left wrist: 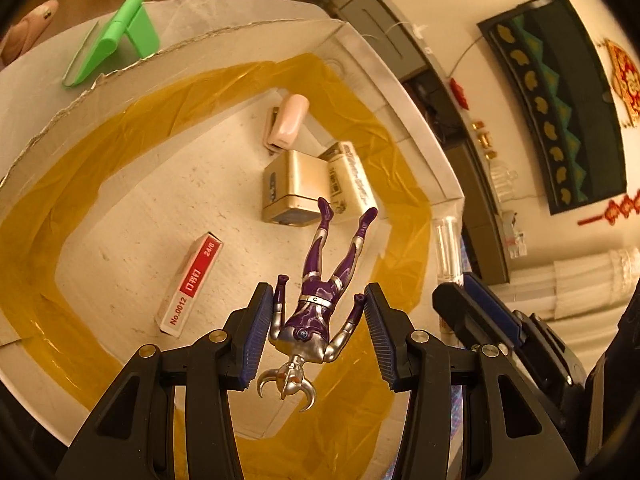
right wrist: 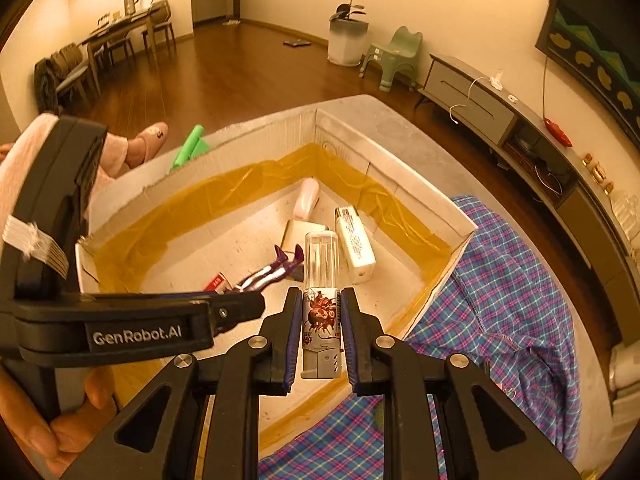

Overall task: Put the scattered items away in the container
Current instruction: 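Move the left gripper with the figure over the box while the right gripper brings the lighter, then open the left gripper to drop the figure while the right gripper drops the lighter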

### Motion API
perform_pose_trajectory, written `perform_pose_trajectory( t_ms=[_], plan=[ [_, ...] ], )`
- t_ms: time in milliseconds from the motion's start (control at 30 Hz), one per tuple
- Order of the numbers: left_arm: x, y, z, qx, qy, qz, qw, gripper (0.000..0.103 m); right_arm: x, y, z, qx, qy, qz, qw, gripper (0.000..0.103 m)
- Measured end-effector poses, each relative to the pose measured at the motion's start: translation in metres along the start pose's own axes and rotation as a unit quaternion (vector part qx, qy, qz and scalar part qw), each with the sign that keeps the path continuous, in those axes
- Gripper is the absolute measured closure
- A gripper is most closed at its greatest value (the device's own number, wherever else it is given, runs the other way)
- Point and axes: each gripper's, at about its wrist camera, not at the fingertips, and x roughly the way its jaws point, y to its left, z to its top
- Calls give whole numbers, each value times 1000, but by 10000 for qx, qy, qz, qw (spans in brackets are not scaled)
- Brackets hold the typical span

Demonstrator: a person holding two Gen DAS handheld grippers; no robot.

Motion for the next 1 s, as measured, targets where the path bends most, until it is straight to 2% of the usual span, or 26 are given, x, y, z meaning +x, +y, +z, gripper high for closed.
perform_pose_trajectory(
  t_ms=[167, 500, 667, 1000],
  plan=[
    [2, 0, 0, -26, 7, 86, 10000, 54, 10, 4, -2, -197, 151, -10, 9997, 82],
    [8, -1, 0, 24, 180, 110, 9998, 52, 18, -2, -6, -65, 250, -1, 9997, 81],
    [10, -2, 0, 48, 283, 50, 9996, 46, 17, -6, -10, 57, 231, 20, 9997, 81],
    [1, 1, 2, 77, 161, 58, 9998, 46, 7, -4, -22, 183, 175, 164, 9995, 81]
  ],
)
